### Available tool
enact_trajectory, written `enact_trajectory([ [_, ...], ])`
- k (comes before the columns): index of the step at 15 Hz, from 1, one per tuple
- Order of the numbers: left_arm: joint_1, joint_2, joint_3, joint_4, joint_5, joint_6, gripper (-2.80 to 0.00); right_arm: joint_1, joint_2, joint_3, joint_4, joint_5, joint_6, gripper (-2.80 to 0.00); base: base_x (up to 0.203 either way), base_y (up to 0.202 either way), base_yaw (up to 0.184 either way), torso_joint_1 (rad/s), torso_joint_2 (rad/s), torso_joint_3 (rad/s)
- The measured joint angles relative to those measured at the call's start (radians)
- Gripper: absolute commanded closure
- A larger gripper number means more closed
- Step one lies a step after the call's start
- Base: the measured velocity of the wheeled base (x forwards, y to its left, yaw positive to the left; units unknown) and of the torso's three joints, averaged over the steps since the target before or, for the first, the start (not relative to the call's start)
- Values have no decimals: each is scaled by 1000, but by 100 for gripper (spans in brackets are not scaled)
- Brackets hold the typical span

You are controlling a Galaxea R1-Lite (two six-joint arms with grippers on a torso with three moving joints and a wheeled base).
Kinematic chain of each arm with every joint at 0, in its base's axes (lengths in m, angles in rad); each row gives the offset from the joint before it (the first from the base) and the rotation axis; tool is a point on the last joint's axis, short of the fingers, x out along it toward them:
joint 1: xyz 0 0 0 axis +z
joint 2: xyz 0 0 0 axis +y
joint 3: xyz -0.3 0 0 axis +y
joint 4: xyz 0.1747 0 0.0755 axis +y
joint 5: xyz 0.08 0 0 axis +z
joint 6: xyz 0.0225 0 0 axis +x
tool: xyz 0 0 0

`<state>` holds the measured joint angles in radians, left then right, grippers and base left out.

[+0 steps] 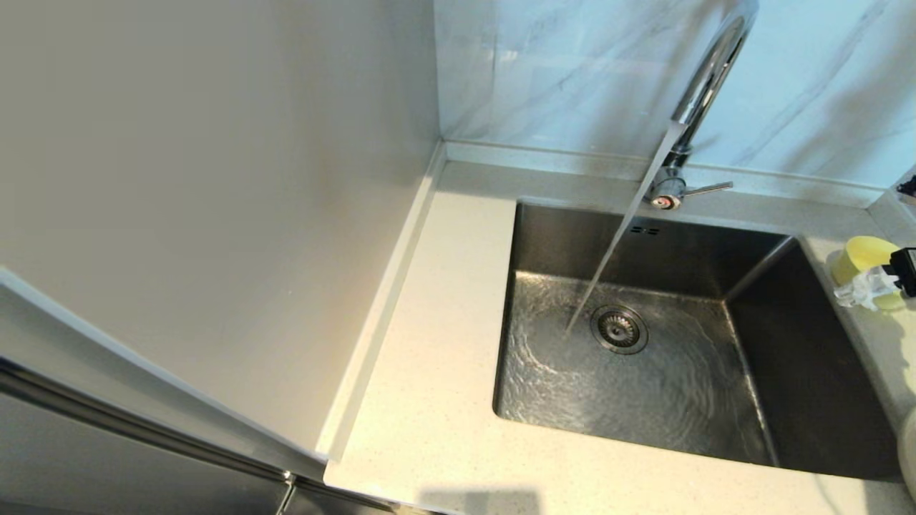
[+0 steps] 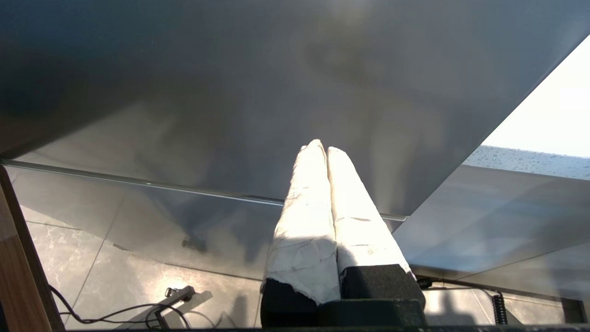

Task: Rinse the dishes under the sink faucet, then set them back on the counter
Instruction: Pick up the bowl

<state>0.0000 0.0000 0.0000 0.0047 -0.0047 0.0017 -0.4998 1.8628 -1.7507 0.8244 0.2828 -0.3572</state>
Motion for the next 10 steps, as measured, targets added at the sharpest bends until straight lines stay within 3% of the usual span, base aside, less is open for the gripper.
enact_trajectory([
  [4, 0, 0, 0, 0, 0, 0, 0, 4, 36, -29, -131, -24, -17, -280, 0, 0, 0, 0, 0, 0],
  [7, 0, 0, 0, 0, 0, 0, 0, 6, 83, -42, -233, -107, -31, -280, 0, 0, 0, 0, 0, 0],
  [10, 0, 0, 0, 0, 0, 0, 0, 7, 136, -82, -243, -129, -30, -280, 0, 0, 0, 0, 0, 0],
])
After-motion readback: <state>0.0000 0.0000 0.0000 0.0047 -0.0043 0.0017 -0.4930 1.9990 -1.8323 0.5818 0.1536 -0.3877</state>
